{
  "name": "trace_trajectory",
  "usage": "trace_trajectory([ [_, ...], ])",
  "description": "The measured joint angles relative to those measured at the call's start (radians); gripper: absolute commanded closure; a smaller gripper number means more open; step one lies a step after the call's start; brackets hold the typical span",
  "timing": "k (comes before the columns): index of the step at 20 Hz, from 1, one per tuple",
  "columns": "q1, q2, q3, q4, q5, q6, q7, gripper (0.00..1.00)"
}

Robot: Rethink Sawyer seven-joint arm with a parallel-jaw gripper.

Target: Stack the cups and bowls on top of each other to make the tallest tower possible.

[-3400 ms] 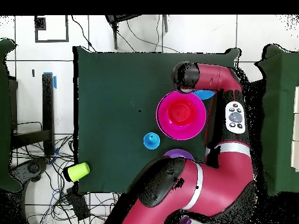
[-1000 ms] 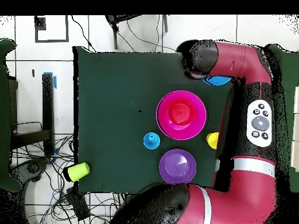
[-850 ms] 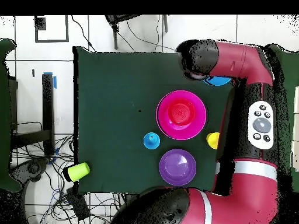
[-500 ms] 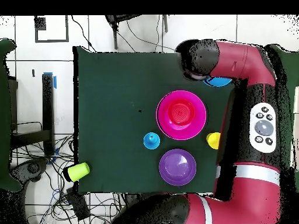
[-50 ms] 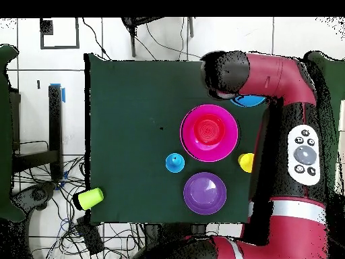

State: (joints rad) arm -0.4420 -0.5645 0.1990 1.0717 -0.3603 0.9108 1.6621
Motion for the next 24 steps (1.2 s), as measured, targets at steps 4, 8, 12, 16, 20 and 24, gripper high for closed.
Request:
trace_trajectory([
  [4,0.000,-0.023,0.000,0.042,0.000,0.000,0.000,1.00],
  [8,0.000,-0.045,0.000,0.076,0.002,0.000,0.000,1.00],
  [12,0.000,-0.082,0.000,0.130,0.015,0.000,0.000,1.00],
  [16,0.000,-0.121,0.000,0.183,0.030,0.000,0.000,1.00],
  [20,0.000,-0.165,0.000,0.232,0.038,0.000,0.000,1.00],
  [24,0.000,-0.189,0.000,0.256,0.039,0.000,0.000,1.00],
])
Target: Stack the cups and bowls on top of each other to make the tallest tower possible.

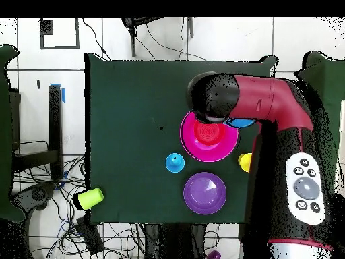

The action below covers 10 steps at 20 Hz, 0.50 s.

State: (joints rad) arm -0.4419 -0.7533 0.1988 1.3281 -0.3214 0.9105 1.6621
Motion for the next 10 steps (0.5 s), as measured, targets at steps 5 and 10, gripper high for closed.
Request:
trace_trajectory([
  [5,0.000,-0.020,0.000,0.023,0.000,0.000,0.000,1.00],
  [10,0.000,-0.020,0.000,0.027,0.000,0.000,0.000,1.00],
])
